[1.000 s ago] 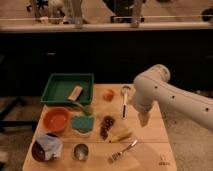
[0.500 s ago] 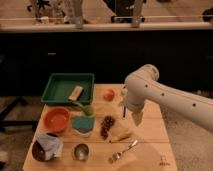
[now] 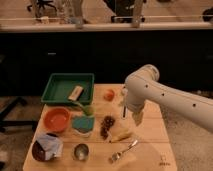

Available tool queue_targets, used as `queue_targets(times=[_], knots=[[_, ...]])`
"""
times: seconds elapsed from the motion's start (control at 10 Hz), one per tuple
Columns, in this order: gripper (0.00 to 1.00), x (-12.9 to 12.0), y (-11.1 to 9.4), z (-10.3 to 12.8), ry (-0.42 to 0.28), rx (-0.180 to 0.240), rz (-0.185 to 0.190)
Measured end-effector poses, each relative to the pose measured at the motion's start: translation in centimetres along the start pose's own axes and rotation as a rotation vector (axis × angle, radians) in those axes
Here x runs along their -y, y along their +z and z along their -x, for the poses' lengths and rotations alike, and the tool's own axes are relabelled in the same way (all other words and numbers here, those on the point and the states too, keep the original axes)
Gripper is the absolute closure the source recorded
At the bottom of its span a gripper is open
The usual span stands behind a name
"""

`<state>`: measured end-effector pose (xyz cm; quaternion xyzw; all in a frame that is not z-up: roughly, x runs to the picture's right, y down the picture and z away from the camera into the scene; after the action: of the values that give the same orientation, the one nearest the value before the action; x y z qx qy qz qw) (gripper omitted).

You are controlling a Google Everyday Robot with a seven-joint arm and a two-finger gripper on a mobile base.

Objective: Place grapes in tray

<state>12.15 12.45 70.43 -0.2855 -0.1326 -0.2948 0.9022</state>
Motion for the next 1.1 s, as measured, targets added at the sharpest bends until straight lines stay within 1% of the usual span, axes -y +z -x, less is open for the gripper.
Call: queue_targets(times=[0.1, 0.2, 0.3, 0.6, 0.7, 0.8, 0.9, 1.1], knots=[[0.20, 0.0, 0.1, 0.0, -0.003, 0.002, 0.001], [0.20, 0.3, 0.4, 0.2, -0.021, 0.003, 0.006], [0.20, 1.1, 0.9, 1.0, -0.048, 0.009, 0.009], [0.20, 4.3, 3.0, 4.5, -0.147, 0.032, 0.039], [0.20, 4.9, 3.4, 5.2, -0.165, 0.044, 0.041], [0.20, 5.4, 4.5, 5.7, -0.216, 0.063, 0.059], [0.20, 5.6, 5.2, 6.0, -0.244, 0.076, 0.072], [0.20, 6.2, 6.6, 6.9, -0.293, 0.103, 0.085]])
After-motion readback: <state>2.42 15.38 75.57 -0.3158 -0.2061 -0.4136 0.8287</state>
